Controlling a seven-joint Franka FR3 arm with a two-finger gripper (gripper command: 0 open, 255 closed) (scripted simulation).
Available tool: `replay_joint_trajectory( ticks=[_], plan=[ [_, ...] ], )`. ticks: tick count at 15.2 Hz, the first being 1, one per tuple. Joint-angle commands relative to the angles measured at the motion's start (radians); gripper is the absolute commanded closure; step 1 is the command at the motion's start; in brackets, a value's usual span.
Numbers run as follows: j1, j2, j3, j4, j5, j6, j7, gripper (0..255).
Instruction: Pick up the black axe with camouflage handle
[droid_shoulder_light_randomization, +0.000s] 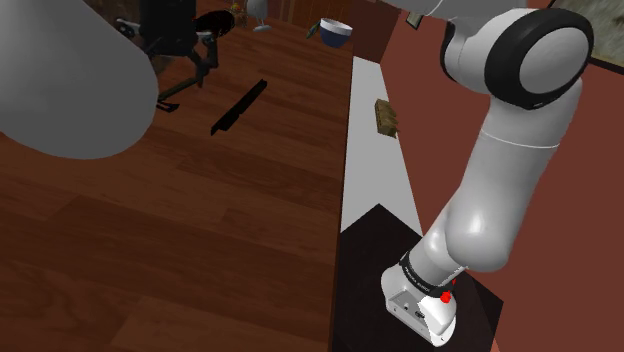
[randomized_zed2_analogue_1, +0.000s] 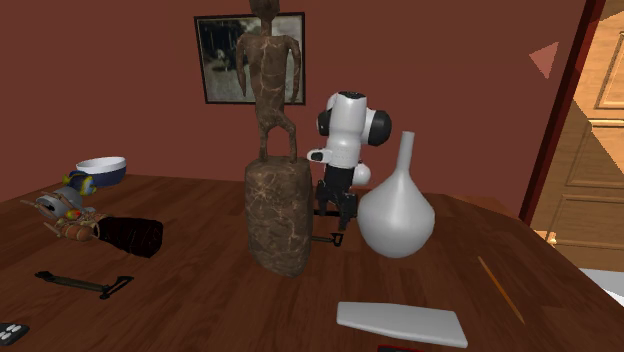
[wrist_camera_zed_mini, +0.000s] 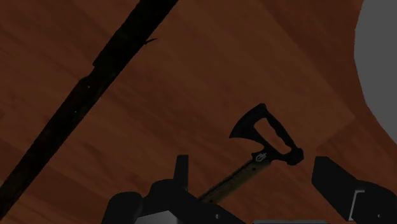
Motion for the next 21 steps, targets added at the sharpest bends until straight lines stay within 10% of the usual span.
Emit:
replay_joint_trajectory(
  ticks=[1,11,12,21],
  plan=[
    [0.056,0.1,0.0,0.147,-0.057,-0.054,0.039,0],
    [0.055,0.111,-0.007,0.063,-0.067,0.041,0.063,0],
    [0.062,0.12,-0.007,0.076,-0.071,0.035,0.067,255],
    [0.055,0.111,-0.007,0.063,-0.067,0.041,0.063,255]
  ],
)
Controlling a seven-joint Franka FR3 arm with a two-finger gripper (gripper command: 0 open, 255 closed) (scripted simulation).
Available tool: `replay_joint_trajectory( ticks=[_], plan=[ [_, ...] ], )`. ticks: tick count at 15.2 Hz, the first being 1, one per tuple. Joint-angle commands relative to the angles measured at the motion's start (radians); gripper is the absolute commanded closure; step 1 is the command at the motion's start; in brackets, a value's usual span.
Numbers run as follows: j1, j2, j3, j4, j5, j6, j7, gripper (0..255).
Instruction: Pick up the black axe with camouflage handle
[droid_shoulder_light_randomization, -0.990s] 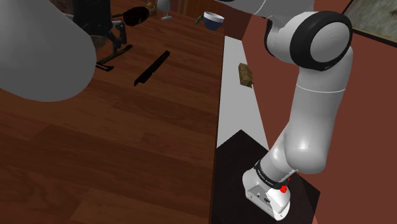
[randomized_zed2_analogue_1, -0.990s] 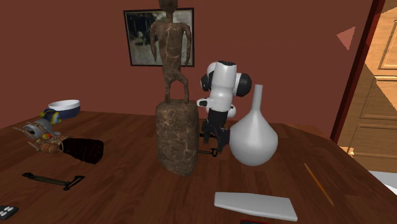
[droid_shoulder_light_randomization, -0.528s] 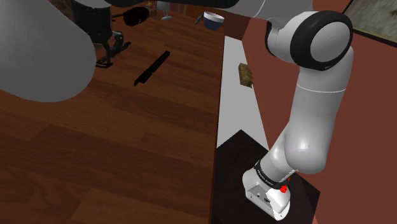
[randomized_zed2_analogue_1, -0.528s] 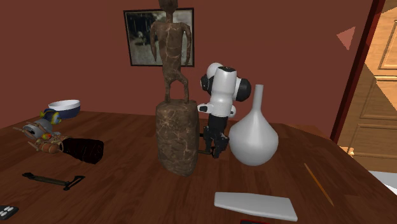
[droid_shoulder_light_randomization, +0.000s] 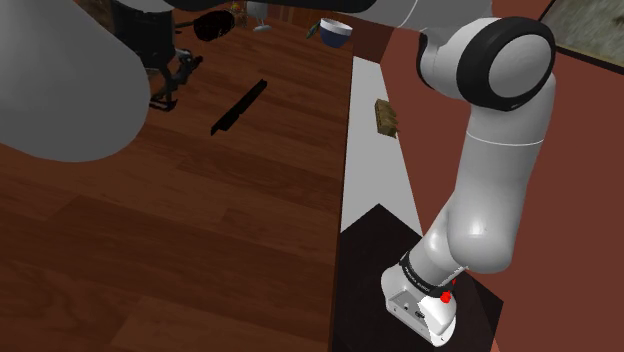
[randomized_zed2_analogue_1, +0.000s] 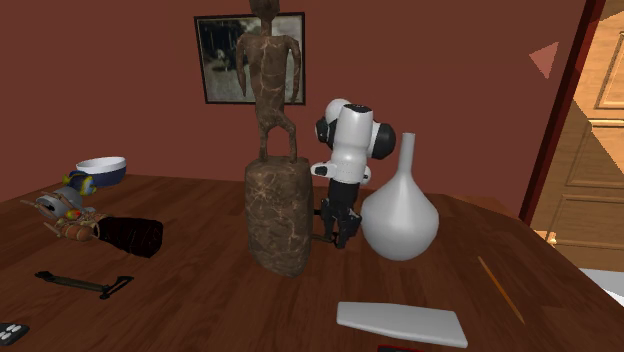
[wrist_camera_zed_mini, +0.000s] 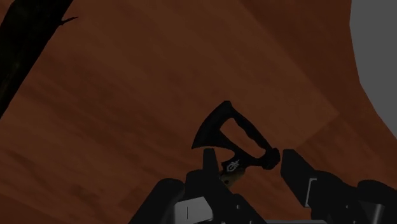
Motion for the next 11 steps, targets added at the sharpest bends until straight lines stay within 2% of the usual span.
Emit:
replay_joint_trajectory(
  ticks=[1,11],
  plan=[
    [-0.001,0.002,0.0,0.003,0.003,-0.015,-0.005,255],
    [0.041,0.043,-0.001,0.202,-0.013,-0.172,-0.026,255]
  ],
)
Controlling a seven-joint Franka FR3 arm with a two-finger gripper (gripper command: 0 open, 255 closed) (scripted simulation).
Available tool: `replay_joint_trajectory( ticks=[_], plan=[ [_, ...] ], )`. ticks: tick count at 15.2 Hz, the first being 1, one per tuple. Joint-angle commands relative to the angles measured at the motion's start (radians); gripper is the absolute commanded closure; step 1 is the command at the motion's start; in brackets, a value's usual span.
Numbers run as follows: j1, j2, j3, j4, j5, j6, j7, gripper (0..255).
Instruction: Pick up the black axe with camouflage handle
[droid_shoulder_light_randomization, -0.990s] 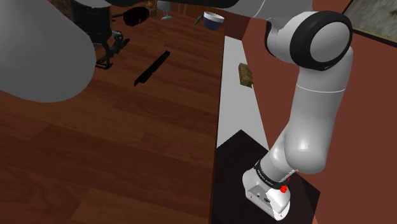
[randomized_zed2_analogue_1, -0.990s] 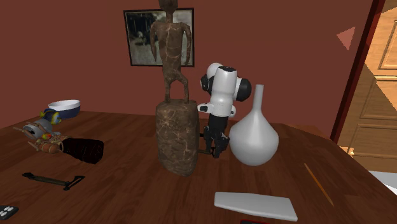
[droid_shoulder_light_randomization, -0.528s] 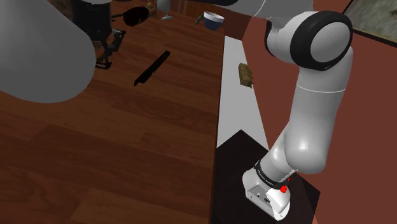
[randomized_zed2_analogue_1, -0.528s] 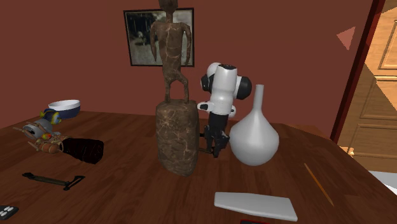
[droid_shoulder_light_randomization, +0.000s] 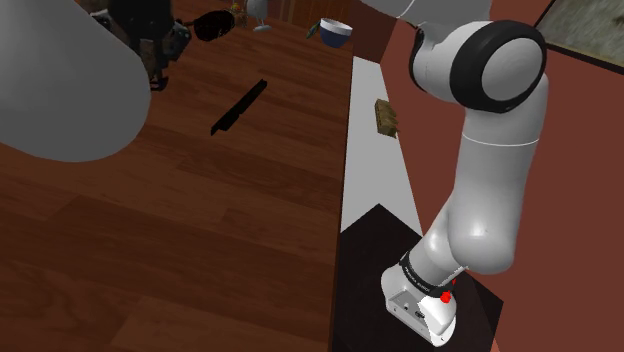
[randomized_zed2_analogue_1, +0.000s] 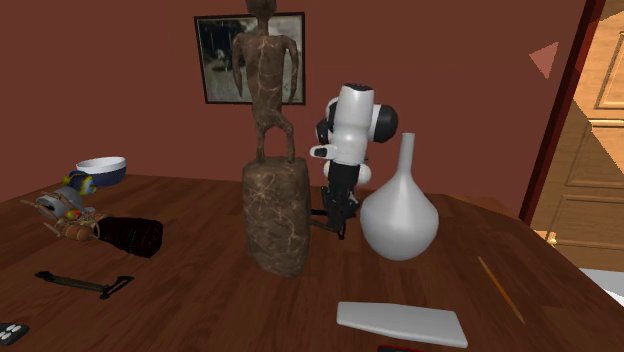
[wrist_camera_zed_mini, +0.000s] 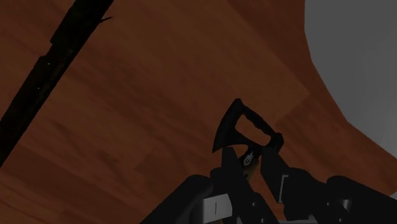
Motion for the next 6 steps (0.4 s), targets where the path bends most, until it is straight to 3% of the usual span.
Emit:
replay_joint_trajectory(
  ticks=[1,6],
  plan=[
    [0.014,0.015,-0.001,0.052,-0.007,-0.037,-0.004,255],
    [0.037,0.042,-0.004,0.139,-0.019,-0.097,-0.012,255]
  ],
)
